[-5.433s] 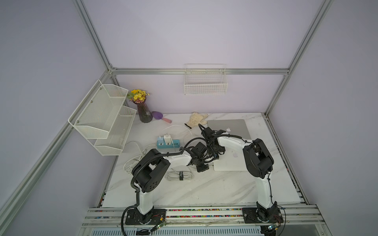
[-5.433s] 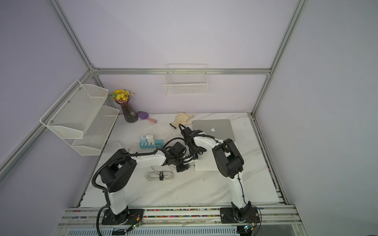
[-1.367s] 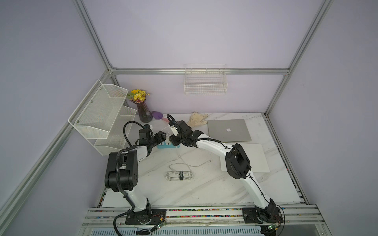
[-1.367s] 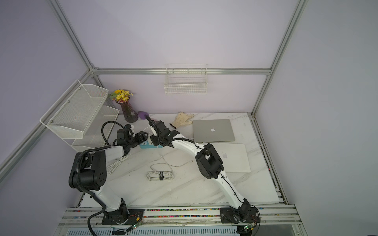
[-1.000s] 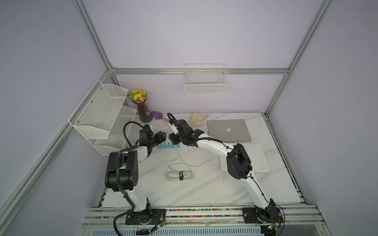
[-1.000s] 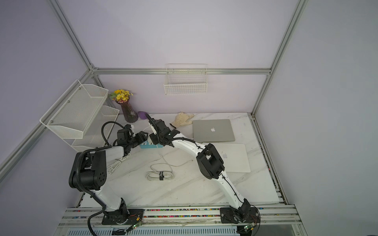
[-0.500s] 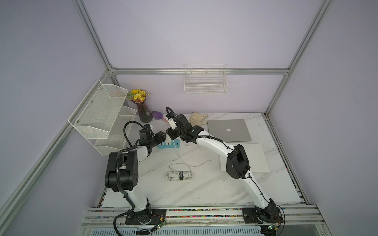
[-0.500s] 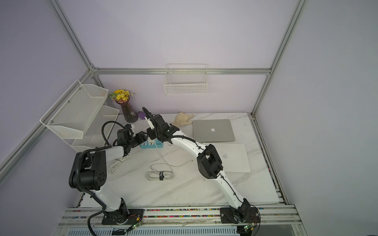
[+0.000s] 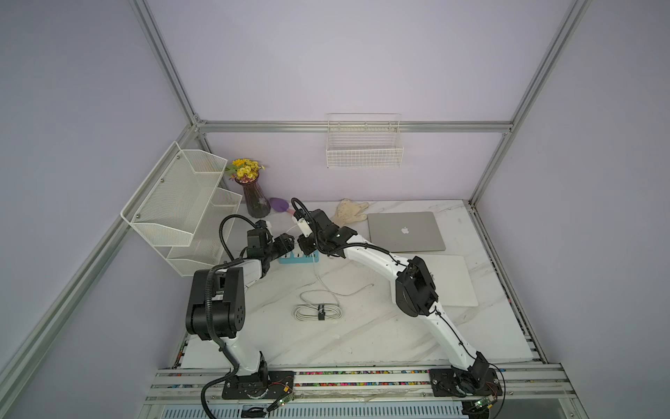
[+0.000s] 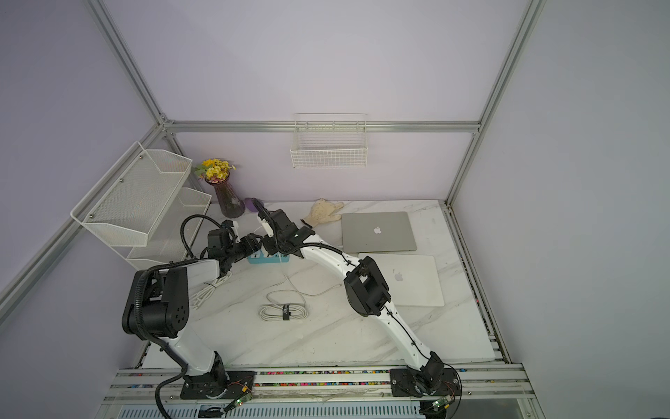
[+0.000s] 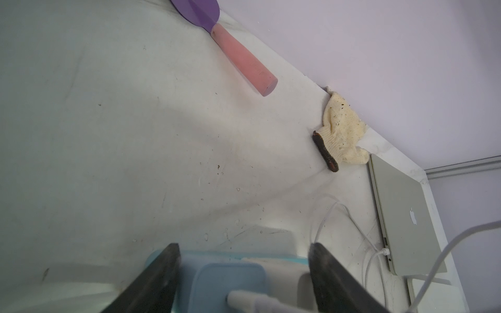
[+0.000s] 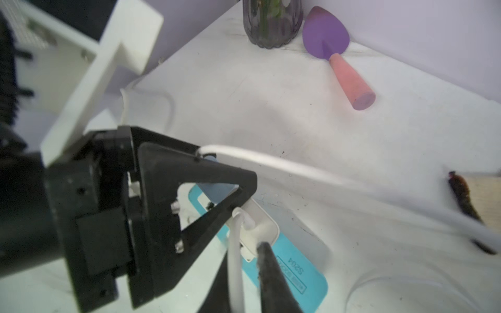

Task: Unplug the laptop charger
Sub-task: Remove the charging cable from the plug.

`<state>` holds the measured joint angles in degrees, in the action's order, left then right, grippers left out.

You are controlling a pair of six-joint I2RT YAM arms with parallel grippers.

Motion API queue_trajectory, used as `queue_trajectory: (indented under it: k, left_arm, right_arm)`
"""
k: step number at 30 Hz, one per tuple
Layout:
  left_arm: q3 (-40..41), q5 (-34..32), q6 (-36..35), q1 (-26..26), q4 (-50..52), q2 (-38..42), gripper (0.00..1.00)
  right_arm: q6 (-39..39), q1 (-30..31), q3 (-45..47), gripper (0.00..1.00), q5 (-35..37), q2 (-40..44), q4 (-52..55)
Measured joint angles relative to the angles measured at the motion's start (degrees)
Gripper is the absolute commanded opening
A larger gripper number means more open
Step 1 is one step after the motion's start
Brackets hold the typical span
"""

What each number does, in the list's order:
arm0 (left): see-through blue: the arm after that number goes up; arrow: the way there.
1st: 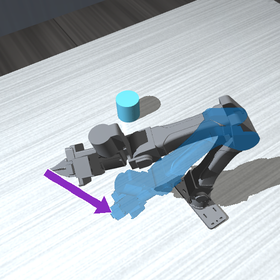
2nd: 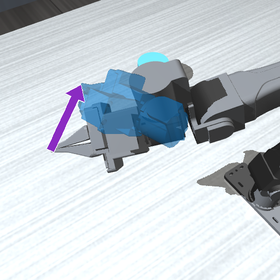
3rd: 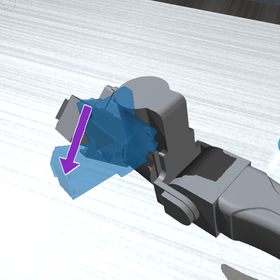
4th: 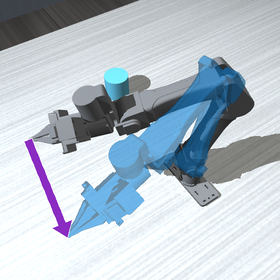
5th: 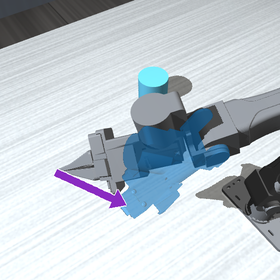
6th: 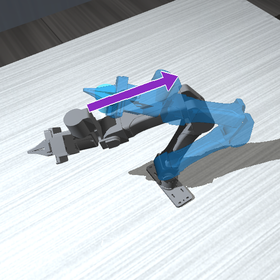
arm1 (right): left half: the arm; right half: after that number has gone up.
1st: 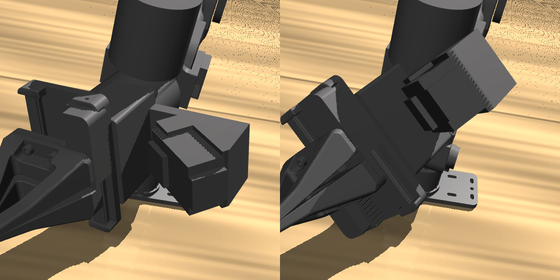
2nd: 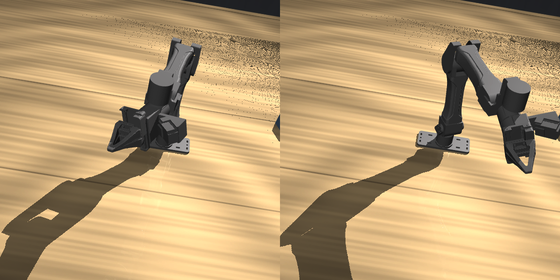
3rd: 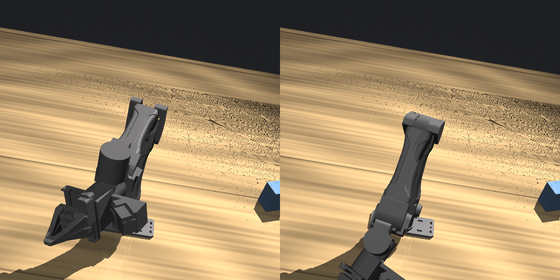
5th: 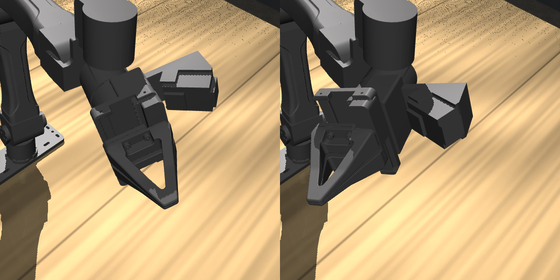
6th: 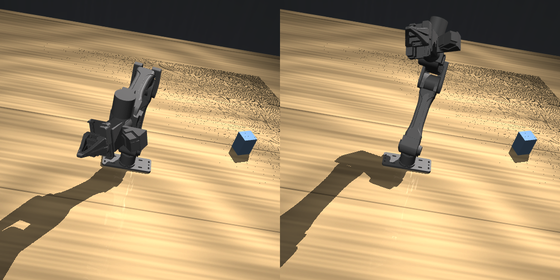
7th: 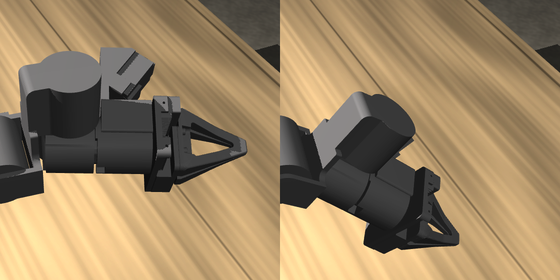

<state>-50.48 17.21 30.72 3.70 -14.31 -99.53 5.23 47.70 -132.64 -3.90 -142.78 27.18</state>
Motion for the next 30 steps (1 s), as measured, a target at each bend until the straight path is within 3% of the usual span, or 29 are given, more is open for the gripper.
queue_trajectory:
  k: [3,30]
  left_arm:
    - [0.0,-0.2,-0.3,-0.1,0.0,0.0,0.75]
    - [-3.1,-0.8,-2.9,-0.9,4.1,-1.0,0.72]
  right_arm:
    - [-0.1,0.0,-0.1,0.0,-0.4,0.0,0.3]
    - [0.0,0.0,-1.9,0.0,-2.0,0.0,3.4]
